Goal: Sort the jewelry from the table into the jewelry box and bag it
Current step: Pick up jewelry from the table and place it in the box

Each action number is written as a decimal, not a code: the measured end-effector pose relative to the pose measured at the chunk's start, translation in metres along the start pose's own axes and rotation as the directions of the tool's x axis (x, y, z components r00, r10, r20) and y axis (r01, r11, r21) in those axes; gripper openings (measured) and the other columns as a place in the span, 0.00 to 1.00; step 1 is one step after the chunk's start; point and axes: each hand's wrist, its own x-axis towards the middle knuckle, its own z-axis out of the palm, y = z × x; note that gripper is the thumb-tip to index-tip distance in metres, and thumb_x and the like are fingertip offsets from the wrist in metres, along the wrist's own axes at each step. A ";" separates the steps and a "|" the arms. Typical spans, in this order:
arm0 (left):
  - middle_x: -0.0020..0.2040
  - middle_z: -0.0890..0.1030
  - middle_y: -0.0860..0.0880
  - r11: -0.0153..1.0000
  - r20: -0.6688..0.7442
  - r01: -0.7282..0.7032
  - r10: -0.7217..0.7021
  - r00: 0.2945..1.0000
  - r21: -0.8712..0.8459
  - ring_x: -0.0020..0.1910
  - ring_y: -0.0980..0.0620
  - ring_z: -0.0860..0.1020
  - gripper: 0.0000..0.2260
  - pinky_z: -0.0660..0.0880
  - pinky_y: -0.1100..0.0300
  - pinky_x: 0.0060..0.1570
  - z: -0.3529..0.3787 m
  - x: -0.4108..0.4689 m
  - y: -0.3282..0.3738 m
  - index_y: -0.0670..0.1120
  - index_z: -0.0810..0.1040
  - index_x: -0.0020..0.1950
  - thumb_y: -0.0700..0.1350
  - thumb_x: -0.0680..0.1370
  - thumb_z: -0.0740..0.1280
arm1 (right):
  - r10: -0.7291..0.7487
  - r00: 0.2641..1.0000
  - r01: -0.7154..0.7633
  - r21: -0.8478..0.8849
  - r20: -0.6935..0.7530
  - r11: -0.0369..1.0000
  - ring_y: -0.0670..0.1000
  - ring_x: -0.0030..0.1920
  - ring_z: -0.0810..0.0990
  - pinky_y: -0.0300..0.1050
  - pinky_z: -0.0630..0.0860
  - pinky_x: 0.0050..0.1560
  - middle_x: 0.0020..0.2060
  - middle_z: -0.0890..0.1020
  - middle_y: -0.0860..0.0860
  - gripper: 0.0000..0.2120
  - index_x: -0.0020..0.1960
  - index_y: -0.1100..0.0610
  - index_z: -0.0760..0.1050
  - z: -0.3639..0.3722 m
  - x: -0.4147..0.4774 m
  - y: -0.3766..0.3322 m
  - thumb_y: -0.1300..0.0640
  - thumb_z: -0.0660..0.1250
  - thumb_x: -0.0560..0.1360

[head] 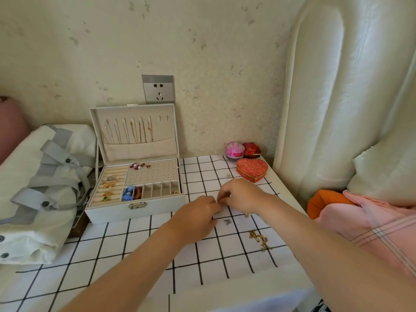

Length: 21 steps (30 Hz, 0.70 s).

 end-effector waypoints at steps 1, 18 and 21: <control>0.57 0.75 0.51 1.000 0.000 0.003 -0.003 1.000 -0.016 0.58 0.51 0.71 0.13 0.73 0.54 0.56 0.000 0.000 -0.001 0.51 0.76 0.65 0.46 0.80 0.63 | -0.002 1.000 0.002 -0.001 0.010 1.000 0.44 0.47 0.81 0.49 0.80 0.52 0.45 0.84 0.41 0.05 0.48 0.46 0.84 -0.001 0.001 0.000 0.53 0.70 0.75; 0.51 0.76 0.59 0.974 0.047 0.162 -0.157 0.987 -0.158 0.47 0.58 0.75 0.24 0.75 0.63 0.50 -0.014 0.001 -0.020 0.55 0.76 0.62 0.30 0.74 0.60 | 0.011 0.961 -0.033 0.076 0.276 0.997 0.40 0.39 0.80 0.36 0.76 0.41 0.38 0.82 0.39 0.08 0.47 0.49 0.86 -0.021 -0.023 -0.010 0.54 0.79 0.68; 0.51 0.77 0.59 0.971 0.029 0.159 -0.157 0.987 -0.177 0.47 0.58 0.74 0.23 0.76 0.62 0.51 -0.015 0.000 -0.017 0.55 0.77 0.62 0.31 0.75 0.61 | -0.001 0.965 -0.014 0.055 0.261 0.998 0.41 0.43 0.81 0.40 0.79 0.48 0.40 0.85 0.40 0.05 0.45 0.49 0.87 -0.014 -0.021 -0.010 0.54 0.79 0.69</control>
